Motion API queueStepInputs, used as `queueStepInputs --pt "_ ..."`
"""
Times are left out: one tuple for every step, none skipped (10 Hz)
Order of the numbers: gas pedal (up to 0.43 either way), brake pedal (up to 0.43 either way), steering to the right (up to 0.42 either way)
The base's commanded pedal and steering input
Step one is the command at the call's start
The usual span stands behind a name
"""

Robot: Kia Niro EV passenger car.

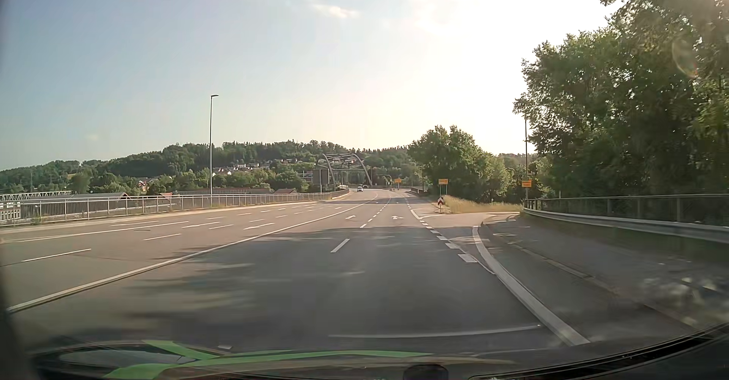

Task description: Follow the waypoints while adhering to traffic rules and regulations

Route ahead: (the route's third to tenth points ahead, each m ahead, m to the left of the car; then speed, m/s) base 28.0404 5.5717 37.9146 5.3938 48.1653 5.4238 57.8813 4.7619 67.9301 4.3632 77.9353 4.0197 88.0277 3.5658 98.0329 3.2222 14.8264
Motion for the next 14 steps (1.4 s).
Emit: queueStepInputs --pt "0.098 0.0 -0.001" --pt "0.087 0.0 -0.001" --pt "0.087 0.0 -0.001" --pt "0.087 0.0 -0.001" --pt "0.087 0.0 -0.001" --pt "0.087 0.0 -0.001" --pt "0.087 0.0 0.0" --pt "0.087 0.0 0.0" --pt "0.087 0.0 0.001" --pt "0.087 0.0 0.002" --pt "0.087 0.0 0.002" --pt "0.087 0.0 0.003" --pt "0.098 0.0 0.003" --pt "0.098 0.0 0.002"
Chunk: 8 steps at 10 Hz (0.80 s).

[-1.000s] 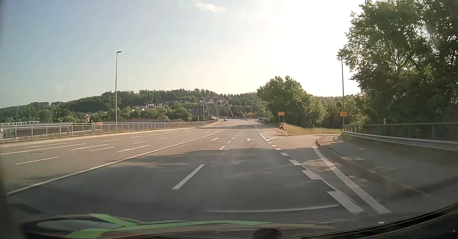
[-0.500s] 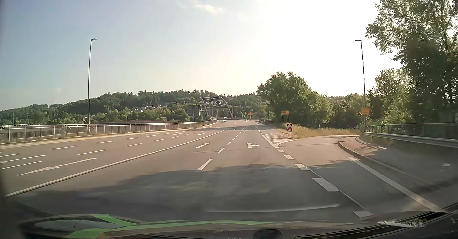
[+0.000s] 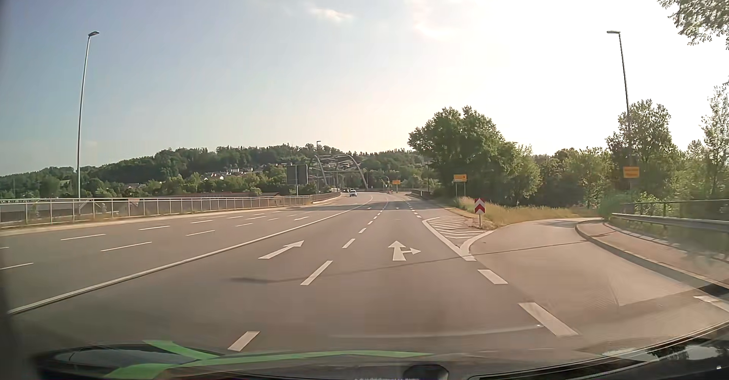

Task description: Follow the waypoints while adhering to traffic rules and regulations

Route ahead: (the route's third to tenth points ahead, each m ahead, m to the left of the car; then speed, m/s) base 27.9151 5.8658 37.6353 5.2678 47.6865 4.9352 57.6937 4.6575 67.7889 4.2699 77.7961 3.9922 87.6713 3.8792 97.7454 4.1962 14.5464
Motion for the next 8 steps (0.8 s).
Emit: queueStepInputs --pt "0.098 0.0 0.003" --pt "0.087 0.0 0.003" --pt "0.087 0.0 0.003" --pt "0.087 0.0 0.003" --pt "0.087 0.0 0.002" --pt "0.059 0.0 0.002" --pt "0.059 0.0 0.002" --pt "0.059 0.0 0.001"
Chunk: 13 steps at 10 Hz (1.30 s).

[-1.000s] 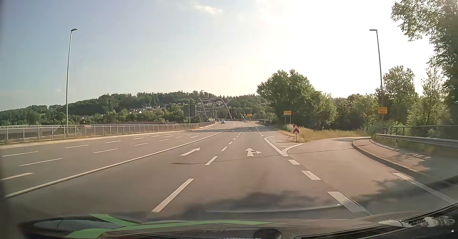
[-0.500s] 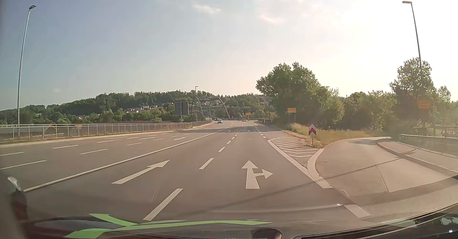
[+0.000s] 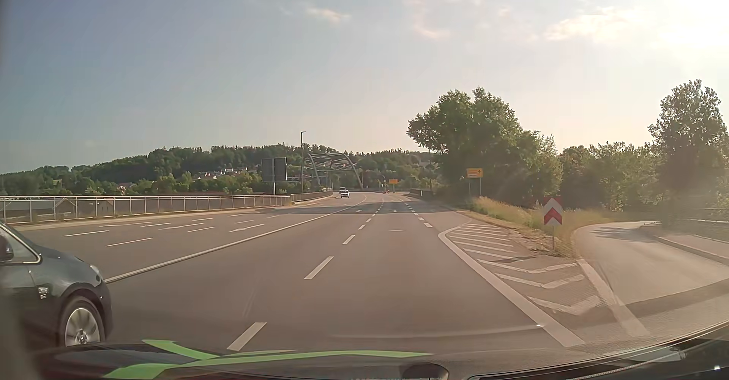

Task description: Follow the waypoints while adhering to traffic rules and regulations

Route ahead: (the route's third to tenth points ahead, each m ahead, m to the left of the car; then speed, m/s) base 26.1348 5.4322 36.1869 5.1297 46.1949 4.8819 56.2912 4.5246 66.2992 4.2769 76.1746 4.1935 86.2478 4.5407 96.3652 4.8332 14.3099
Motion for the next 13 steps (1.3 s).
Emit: queueStepInputs --pt "0.059 0.0 0.0" --pt "0.059 0.0 0.0" --pt "0.059 0.0 0.0" --pt "0.059 0.0 0.0" --pt "0.059 0.0 0.0" --pt "0.059 0.0 0.0" --pt "0.067 0.0 0.001" --pt "0.067 0.0 0.004" --pt "0.067 0.0 0.004" --pt "0.067 0.0 0.004" --pt "0.067 0.0 0.005" --pt "0.087 0.0 0.004" --pt "0.098 0.0 0.004"
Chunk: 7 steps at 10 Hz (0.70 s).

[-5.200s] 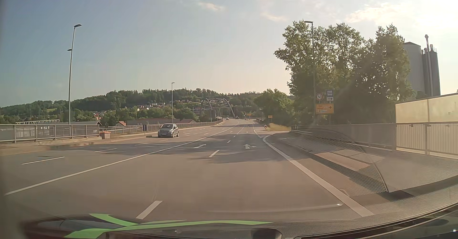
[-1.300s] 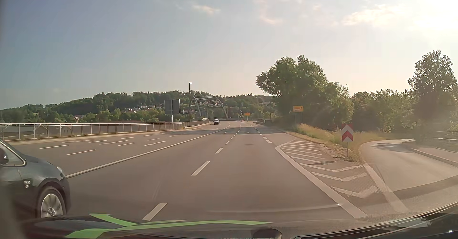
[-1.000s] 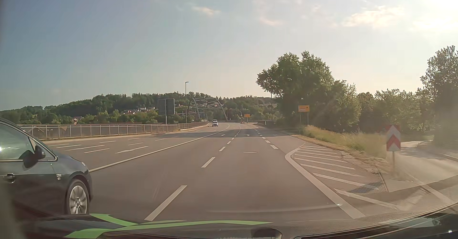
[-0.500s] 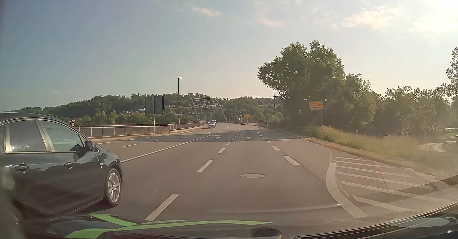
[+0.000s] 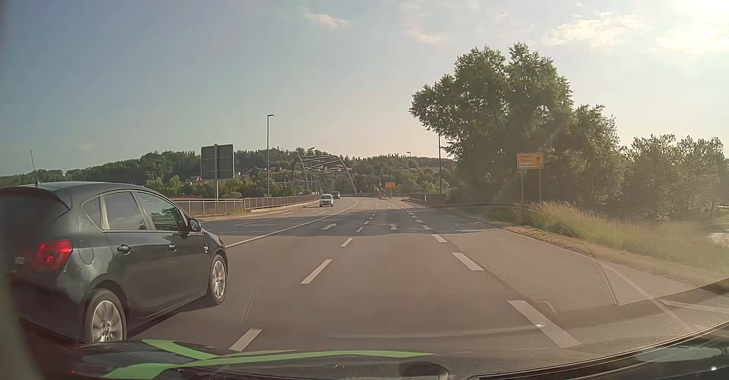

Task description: Follow the waypoints while adhering to traffic rules and regulations

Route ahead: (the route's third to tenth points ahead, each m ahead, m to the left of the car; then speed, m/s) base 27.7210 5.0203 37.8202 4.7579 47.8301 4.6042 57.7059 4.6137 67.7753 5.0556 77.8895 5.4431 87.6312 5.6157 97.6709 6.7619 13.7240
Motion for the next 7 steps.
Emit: queueStepInputs --pt "0.118 0.0 0.004" --pt "0.118 0.0 0.004" --pt "0.118 0.0 0.004" --pt "0.118 0.0 0.004" --pt "0.118 0.0 0.001" --pt "0.118 0.0 0.0" --pt "0.118 0.0 0.0"
